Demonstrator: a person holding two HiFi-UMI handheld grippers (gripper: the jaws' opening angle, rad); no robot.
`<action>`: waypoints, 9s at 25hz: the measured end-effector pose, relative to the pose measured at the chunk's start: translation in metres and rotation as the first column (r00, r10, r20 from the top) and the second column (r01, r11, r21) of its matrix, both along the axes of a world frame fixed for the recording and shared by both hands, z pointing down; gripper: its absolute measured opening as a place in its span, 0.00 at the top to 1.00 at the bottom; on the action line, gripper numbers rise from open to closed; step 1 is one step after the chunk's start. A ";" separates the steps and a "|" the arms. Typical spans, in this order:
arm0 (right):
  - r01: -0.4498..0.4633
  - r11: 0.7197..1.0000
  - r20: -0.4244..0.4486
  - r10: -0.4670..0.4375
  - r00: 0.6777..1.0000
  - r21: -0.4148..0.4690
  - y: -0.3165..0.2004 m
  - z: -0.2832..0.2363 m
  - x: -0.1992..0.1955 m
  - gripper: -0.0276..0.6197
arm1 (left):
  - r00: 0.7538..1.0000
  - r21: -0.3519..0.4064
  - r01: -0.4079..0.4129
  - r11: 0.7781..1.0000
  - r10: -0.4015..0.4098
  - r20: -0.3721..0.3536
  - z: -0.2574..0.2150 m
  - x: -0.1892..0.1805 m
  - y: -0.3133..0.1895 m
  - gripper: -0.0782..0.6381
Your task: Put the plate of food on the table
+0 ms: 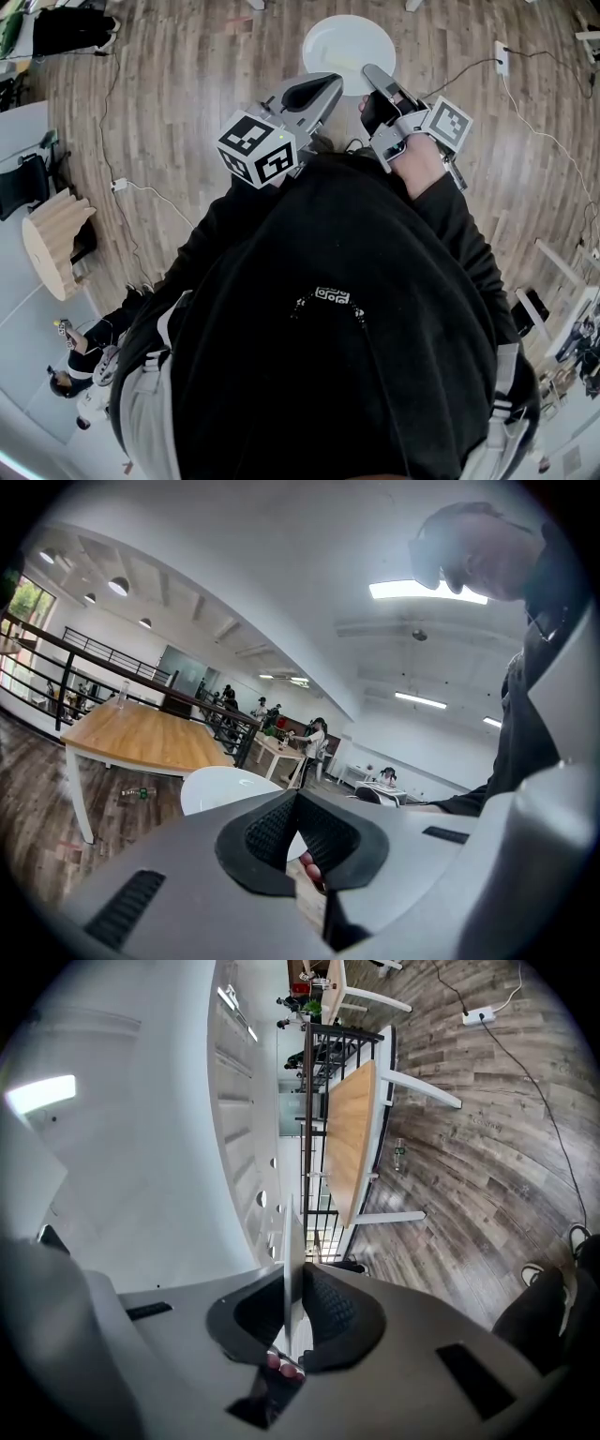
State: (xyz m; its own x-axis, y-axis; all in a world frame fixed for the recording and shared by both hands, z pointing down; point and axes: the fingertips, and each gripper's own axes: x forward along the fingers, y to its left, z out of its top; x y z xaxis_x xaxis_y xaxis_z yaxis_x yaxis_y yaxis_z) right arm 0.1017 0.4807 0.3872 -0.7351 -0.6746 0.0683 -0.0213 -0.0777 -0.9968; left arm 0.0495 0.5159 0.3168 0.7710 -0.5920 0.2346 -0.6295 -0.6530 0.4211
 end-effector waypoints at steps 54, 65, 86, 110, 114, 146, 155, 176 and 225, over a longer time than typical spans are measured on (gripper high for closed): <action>-0.095 0.994 -0.105 0.089 0.991 -0.054 -0.266 0.024 -0.154 0.91 | 0.987 0.034 -0.152 0.988 0.153 -0.041 0.013 -0.141 -0.274 0.88; -0.031 0.999 -0.058 0.029 0.998 -0.030 -0.298 0.021 -0.167 0.91 | 0.998 0.052 -0.068 0.996 0.069 -0.006 0.008 -0.153 -0.297 0.88; 0.056 0.998 0.001 -0.056 0.998 -0.032 -0.408 0.020 -0.086 0.91 | 1.000 0.022 0.024 0.999 -0.024 0.012 0.008 -0.068 -0.399 0.88; 0.031 0.997 0.051 -0.027 0.998 -0.070 -0.500 0.040 -0.033 0.91 | 0.999 -0.020 -0.007 1.000 0.008 0.045 0.018 -0.011 -0.491 0.88; 0.003 0.999 0.041 -0.001 0.999 -0.045 -0.503 0.033 -0.031 0.91 | 0.999 0.006 -0.026 1.000 0.026 0.036 0.015 -0.013 -0.494 0.88; -0.147 0.987 -0.027 0.145 0.989 -0.070 -0.743 0.042 -0.093 0.91 | 0.985 -0.016 -0.172 0.985 0.172 -0.010 0.025 -0.086 -0.747 0.88; -0.189 0.978 -0.067 0.184 0.981 -0.089 -0.774 0.057 -0.104 0.91 | 0.970 -0.035 -0.240 0.970 0.239 -0.038 0.038 -0.094 -0.776 0.88; -0.095 0.993 -0.043 0.092 0.995 -0.065 -0.810 0.049 -0.104 0.91 | 0.993 -0.055 -0.117 0.992 0.117 0.004 0.033 -0.091 -0.786 0.88; -0.041 0.970 -0.155 0.004 0.988 -0.238 -0.833 0.194 -0.102 0.91 | 1.000 -0.193 0.001 0.981 -0.004 -0.013 0.071 -0.115 -0.787 0.88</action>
